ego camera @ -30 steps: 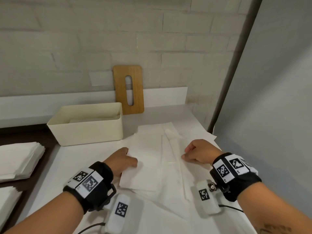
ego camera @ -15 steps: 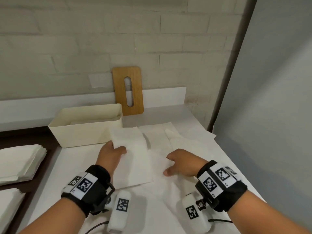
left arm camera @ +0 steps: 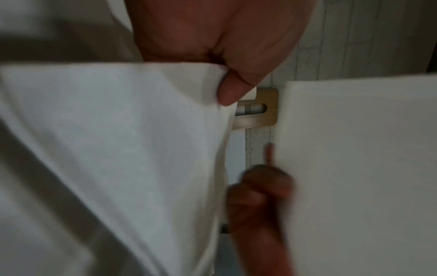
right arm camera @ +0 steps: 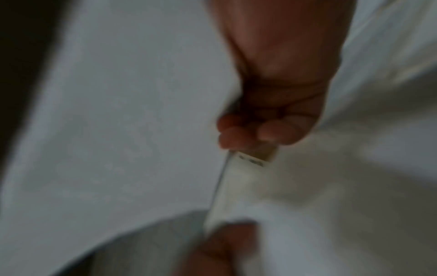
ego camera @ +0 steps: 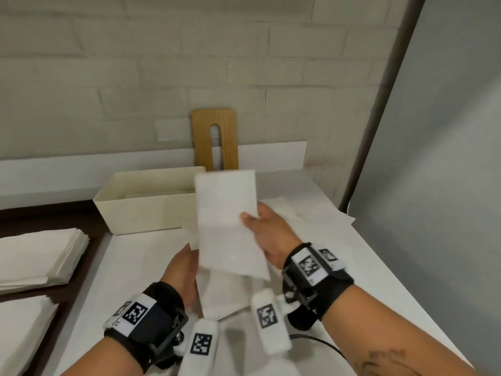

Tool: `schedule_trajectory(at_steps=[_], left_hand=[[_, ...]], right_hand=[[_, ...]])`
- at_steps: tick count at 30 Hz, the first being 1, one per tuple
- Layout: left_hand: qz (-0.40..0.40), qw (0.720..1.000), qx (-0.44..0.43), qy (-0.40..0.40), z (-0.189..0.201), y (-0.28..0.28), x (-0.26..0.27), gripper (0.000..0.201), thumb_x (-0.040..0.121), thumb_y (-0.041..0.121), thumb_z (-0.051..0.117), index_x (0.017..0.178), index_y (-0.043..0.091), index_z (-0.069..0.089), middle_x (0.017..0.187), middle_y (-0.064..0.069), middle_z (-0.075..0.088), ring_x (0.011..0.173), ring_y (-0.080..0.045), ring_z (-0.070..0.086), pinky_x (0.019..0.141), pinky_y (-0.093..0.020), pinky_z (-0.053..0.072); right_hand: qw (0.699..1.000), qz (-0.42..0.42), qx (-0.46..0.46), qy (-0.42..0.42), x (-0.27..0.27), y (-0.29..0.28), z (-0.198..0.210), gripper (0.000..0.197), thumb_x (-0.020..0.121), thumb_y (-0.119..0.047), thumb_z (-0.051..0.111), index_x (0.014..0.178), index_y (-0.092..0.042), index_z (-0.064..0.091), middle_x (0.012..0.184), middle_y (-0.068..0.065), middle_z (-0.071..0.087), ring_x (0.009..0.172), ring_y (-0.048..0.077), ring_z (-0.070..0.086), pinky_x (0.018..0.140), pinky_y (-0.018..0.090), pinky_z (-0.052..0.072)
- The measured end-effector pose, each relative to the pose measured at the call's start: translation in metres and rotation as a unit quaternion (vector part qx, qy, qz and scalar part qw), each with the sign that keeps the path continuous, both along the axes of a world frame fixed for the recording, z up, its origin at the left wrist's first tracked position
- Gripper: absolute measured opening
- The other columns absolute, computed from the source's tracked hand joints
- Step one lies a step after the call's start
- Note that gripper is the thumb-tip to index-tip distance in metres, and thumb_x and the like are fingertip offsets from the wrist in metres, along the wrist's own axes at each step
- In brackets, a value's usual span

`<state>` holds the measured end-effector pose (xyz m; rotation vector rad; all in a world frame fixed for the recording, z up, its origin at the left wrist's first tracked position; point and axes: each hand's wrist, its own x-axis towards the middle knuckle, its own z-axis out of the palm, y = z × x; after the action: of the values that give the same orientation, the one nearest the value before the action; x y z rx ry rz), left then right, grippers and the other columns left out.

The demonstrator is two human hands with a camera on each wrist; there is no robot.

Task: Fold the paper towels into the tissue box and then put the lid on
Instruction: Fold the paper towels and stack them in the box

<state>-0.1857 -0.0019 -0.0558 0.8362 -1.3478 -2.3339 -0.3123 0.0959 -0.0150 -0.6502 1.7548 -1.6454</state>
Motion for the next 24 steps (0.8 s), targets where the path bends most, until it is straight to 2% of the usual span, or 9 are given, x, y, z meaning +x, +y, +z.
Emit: schedule_trajectory(at_steps=[3, 5, 6, 8, 11, 14, 16, 18, 24], left_hand=[[-0.093, 0.984, 0.093, 0.122, 0.017, 0.013, 0.003, 0.059, 0.088, 0.032, 0.038, 0.136, -0.001, 0.042, 0.113, -0.019, 0.066, 0.101, -0.033, 0.065, 0.090, -0.041, 0.051], [-0.049, 0.994, 0.070, 0.071, 0.008, 0.002, 0.002, 0.058, 0.091, 0.050, 0.035, 0.127, 0.009, 0.055, 0.106, -0.015, 0.071, 0.097, -0.031, 0.068, 0.085, -0.044, 0.051], [-0.013, 0.998, 0.039, 0.046, 0.004, -0.003, 0.002, 0.053, 0.088, 0.050, 0.046, 0.122, 0.011, 0.059, 0.107, -0.015, 0.071, 0.098, -0.032, 0.068, 0.089, -0.047, 0.049], [-0.004, 0.999, -0.024, 0.021, -0.003, -0.010, 0.003, 0.053, 0.076, 0.028, 0.067, 0.123, 0.008, 0.057, 0.115, -0.019, 0.067, 0.106, -0.038, 0.063, 0.100, -0.055, 0.041], [0.005, 0.998, -0.053, -0.018, -0.007, -0.010, 0.001, 0.043, 0.075, 0.008, 0.064, 0.118, 0.004, 0.060, 0.112, -0.020, 0.067, 0.103, -0.038, 0.063, 0.099, -0.055, 0.043], [-0.013, 0.998, -0.062, -0.016, -0.003, -0.004, -0.001, 0.023, 0.086, 0.003, 0.054, 0.108, 0.005, 0.063, 0.099, -0.016, 0.072, 0.090, -0.033, 0.067, 0.080, -0.043, 0.052], [-0.031, 0.998, -0.060, -0.007, -0.001, 0.002, -0.003, 0.023, 0.087, 0.003, 0.053, 0.108, 0.004, 0.062, 0.101, -0.016, 0.071, 0.092, -0.034, 0.066, 0.078, -0.041, 0.051], [-0.040, 0.997, -0.064, -0.019, -0.003, 0.007, -0.006, 0.024, 0.088, 0.003, 0.052, 0.110, 0.004, 0.061, 0.106, -0.018, 0.069, 0.096, -0.035, 0.065, 0.081, -0.042, 0.051], [-0.058, 0.995, -0.067, -0.039, -0.007, 0.015, -0.007, 0.022, 0.088, 0.002, 0.053, 0.108, 0.003, 0.062, 0.108, -0.020, 0.068, 0.098, -0.036, 0.064, 0.089, -0.044, 0.049]], right_hand=[[0.981, 0.049, 0.156, 0.102, 0.007, -0.008, -0.021, 0.035, 0.093, -0.022, 0.051, 0.126, -0.013, 0.046, 0.126, 0.008, 0.059, 0.112, 0.025, 0.058, 0.099, 0.038, 0.046], [0.966, 0.067, 0.189, 0.161, 0.011, -0.009, -0.025, 0.039, 0.094, -0.024, 0.051, 0.130, -0.010, 0.043, 0.130, 0.008, 0.056, 0.117, 0.025, 0.054, 0.101, 0.033, 0.042], [0.962, 0.072, 0.195, 0.177, 0.013, -0.008, -0.025, 0.041, 0.094, -0.025, 0.052, 0.130, -0.009, 0.042, 0.131, 0.009, 0.055, 0.118, 0.025, 0.053, 0.099, 0.031, 0.042], [0.960, 0.076, 0.197, 0.184, 0.013, -0.004, -0.020, 0.049, 0.092, -0.032, 0.055, 0.133, -0.009, 0.038, 0.132, 0.008, 0.054, 0.117, 0.024, 0.054, 0.096, 0.030, 0.044], [0.946, 0.024, 0.241, 0.215, -0.010, 0.018, -0.009, 0.062, 0.089, -0.046, 0.055, 0.136, -0.011, 0.036, 0.133, 0.008, 0.053, 0.115, 0.025, 0.056, 0.092, 0.032, 0.045], [0.881, -0.072, 0.380, 0.273, -0.046, 0.061, -0.003, 0.067, 0.081, -0.049, 0.062, 0.131, -0.008, 0.041, 0.128, 0.010, 0.056, 0.112, 0.026, 0.057, 0.091, 0.034, 0.047], [0.825, -0.072, 0.491, 0.270, -0.062, 0.088, -0.001, 0.074, 0.073, -0.050, 0.070, 0.128, -0.007, 0.042, 0.125, 0.009, 0.055, 0.111, 0.025, 0.056, 0.085, 0.031, 0.047], [0.801, -0.042, 0.544, 0.246, -0.069, 0.104, -0.002, 0.079, 0.068, -0.047, 0.077, 0.126, -0.006, 0.043, 0.124, 0.008, 0.056, 0.113, 0.024, 0.056, 0.086, 0.029, 0.046], [0.833, -0.086, 0.499, 0.224, -0.077, 0.111, -0.015, 0.077, 0.066, -0.023, 0.084, 0.126, -0.002, 0.041, 0.121, 0.012, 0.057, 0.101, 0.026, 0.058, 0.080, 0.030, 0.044]])
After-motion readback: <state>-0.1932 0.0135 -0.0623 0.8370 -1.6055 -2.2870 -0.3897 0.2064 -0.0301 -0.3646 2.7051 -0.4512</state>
